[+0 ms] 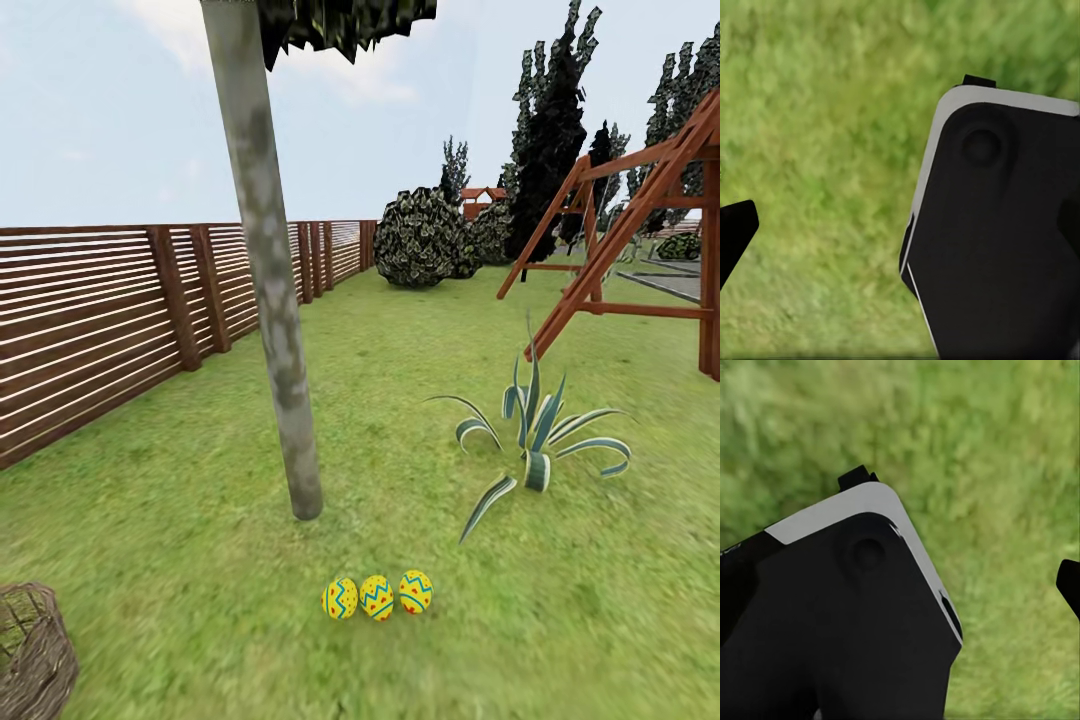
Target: Take the three Easter eggs out of the wicker basket on the lawn in the garden, then place them on the lawn next to a single tree (choose any tree) so that all three eggs are next to the same tree and none are left in the basket.
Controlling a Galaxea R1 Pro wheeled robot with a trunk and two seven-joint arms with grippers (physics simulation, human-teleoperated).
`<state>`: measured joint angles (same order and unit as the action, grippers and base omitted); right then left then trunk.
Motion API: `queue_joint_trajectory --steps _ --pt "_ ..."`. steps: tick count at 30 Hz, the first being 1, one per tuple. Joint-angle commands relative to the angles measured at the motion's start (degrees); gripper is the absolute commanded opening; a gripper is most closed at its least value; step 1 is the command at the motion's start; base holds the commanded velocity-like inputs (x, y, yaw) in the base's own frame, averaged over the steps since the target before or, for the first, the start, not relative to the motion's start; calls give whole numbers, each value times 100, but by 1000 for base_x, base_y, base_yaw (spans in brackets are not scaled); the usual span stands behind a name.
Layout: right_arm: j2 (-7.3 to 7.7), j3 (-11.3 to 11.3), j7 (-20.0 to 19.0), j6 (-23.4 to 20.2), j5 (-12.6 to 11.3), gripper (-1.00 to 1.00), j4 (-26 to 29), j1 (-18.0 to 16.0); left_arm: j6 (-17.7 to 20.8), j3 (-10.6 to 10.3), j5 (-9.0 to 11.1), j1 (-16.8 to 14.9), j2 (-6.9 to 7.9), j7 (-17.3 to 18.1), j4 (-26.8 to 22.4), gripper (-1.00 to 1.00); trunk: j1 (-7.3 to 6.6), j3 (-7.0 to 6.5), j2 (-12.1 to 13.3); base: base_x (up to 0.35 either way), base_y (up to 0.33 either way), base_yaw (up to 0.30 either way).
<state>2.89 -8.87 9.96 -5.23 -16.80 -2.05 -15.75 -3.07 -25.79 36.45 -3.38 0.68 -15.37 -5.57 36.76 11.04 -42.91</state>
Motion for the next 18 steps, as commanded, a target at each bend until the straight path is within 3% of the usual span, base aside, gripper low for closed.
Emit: queue_joint_trajectory --steps 1,18 --pt "1 -44 14 -7 17 100 -6 -7 -7 -49 54 6 -1 -21 -4 100 -22 -10 35 0 0 0" --pt "1 -44 14 -10 19 100 -6 -7 -5 -52 55 116 -14 -42 -2 100 -395 -316 717 0 0 0"
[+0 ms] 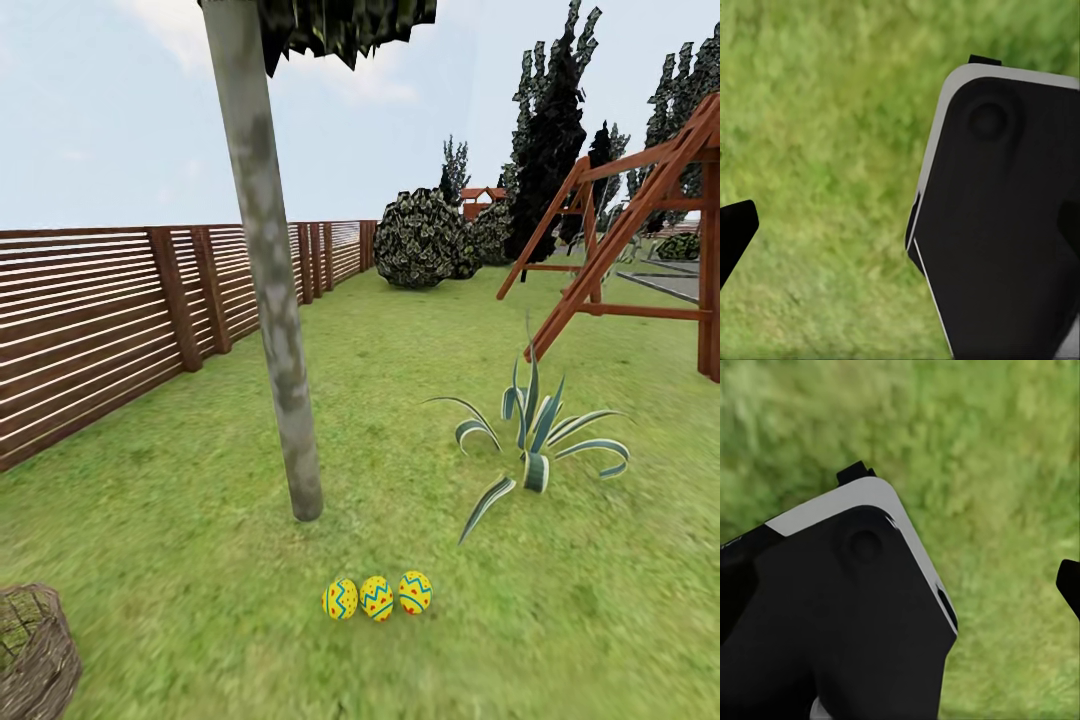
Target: Take the three Easter eggs out of the wicker basket on the lawn in the garden, then place them on the lawn next to a single tree (choose any tree) so that all three eggs are next to the same tree and none are left in the basket.
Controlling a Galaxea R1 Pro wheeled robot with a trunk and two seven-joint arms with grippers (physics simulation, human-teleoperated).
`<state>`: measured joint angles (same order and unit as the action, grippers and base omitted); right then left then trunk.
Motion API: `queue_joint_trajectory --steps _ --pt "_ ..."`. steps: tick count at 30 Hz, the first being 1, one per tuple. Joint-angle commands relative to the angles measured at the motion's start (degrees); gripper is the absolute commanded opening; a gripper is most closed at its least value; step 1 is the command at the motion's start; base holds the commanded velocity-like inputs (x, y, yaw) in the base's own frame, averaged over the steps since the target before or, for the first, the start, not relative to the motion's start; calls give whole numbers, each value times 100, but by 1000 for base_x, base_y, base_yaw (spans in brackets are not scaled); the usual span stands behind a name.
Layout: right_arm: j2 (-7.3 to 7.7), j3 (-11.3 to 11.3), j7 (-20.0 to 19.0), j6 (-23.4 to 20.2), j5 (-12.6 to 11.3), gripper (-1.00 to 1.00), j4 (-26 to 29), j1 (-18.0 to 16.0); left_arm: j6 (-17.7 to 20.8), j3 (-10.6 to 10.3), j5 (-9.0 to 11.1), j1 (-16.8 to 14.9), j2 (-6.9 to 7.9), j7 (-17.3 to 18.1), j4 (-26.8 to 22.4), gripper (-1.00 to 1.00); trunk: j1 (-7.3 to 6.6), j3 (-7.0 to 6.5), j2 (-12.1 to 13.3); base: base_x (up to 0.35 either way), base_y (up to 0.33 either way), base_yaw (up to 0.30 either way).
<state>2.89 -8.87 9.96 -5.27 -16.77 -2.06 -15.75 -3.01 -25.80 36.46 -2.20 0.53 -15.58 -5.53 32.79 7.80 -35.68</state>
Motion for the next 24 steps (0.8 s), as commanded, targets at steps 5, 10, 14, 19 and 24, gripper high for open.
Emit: queue_joint_trajectory --steps 5,10,14,19,24 --pt "1 -44 14 -1 14 100 -6 -7 -19 -48 52 47 0 -52 -8 100 -109 -81 194 0 0 0" --pt "1 -44 14 -3 15 100 -7 -7 -14 -48 53 61 0 -56 -9 100 -131 -99 234 0 0 0" --pt "1 -44 14 -2 14 100 -7 -7 -17 -40 66 62 15 -53 -14 100 -131 -99 234 0 0 0" --pt "1 -44 14 -4 15 100 -7 -7 -21 -6 70 62 42 -28 -17 100 -131 -99 234 0 0 0" --pt "1 -44 14 -3 16 100 -6 -7 -30 6 69 62 50 -12 -22 100 -131 -99 234 0 0 0"
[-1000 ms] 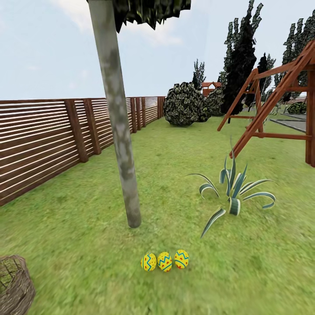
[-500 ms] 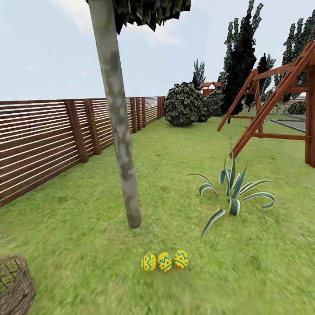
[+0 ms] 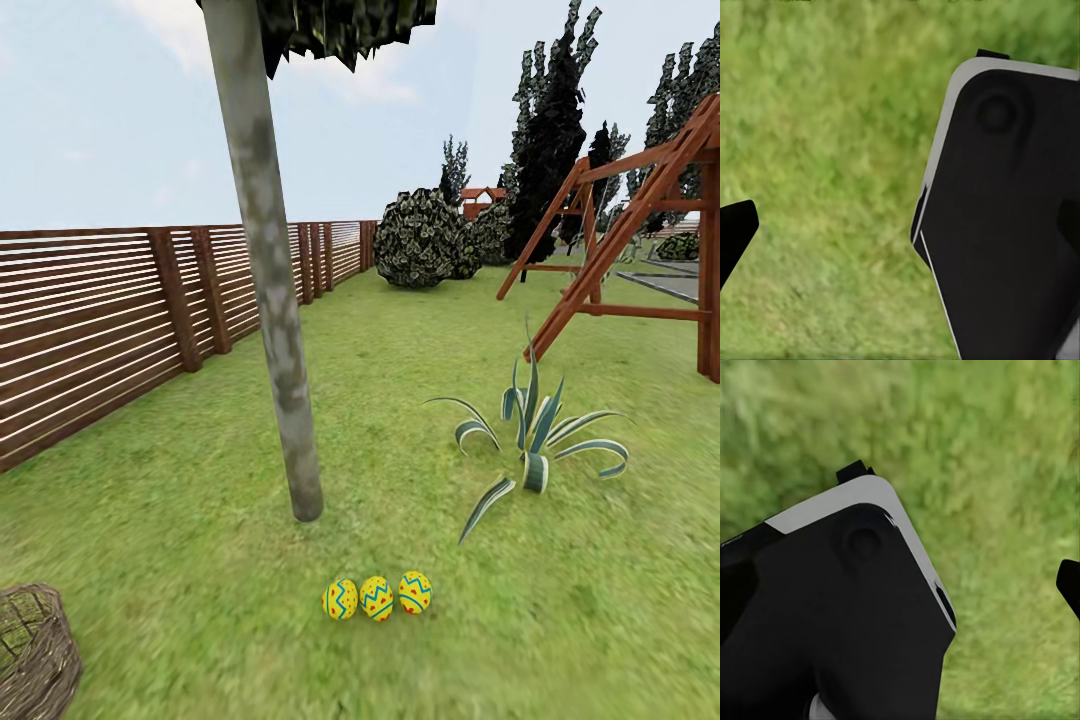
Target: Take the three Easter eggs out of the wicker basket on the lawn in the garden, then place them on the lawn next to a single tree (choose any tree) so that all three eggs are next to the same tree and none are left in the basket.
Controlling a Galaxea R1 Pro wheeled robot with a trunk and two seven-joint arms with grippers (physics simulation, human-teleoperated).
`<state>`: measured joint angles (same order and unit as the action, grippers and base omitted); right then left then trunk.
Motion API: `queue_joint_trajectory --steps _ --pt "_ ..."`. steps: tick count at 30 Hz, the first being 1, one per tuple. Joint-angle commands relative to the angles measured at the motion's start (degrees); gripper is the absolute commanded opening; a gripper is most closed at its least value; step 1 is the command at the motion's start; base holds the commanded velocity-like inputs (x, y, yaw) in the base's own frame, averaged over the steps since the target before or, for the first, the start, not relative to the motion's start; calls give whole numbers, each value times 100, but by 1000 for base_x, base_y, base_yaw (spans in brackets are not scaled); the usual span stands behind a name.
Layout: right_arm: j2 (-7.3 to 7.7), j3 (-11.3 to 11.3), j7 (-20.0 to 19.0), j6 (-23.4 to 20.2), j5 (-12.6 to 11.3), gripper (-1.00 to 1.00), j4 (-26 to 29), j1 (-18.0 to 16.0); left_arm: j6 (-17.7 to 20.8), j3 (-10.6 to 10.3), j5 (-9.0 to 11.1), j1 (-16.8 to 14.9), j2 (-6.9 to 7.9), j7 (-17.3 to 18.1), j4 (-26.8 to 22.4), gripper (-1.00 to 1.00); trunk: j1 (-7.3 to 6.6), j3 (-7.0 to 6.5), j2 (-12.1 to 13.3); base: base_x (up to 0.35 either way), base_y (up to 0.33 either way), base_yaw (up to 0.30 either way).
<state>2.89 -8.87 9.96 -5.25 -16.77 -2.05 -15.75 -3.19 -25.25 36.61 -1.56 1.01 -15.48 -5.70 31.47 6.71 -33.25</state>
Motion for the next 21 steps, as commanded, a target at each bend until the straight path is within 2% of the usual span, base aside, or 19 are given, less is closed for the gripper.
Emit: queue_joint_trajectory --steps 1,21 --pt "1 -44 14 -7 15 100 -6 -7 -12 -49 54 -6 2 -21 -8 100 2 10 -9 0 0 0" --pt "1 -44 14 -4 12 100 -8 -7 -15 -36 50 -24 4 -16 -12 100 2 10 -9 0 0 0"
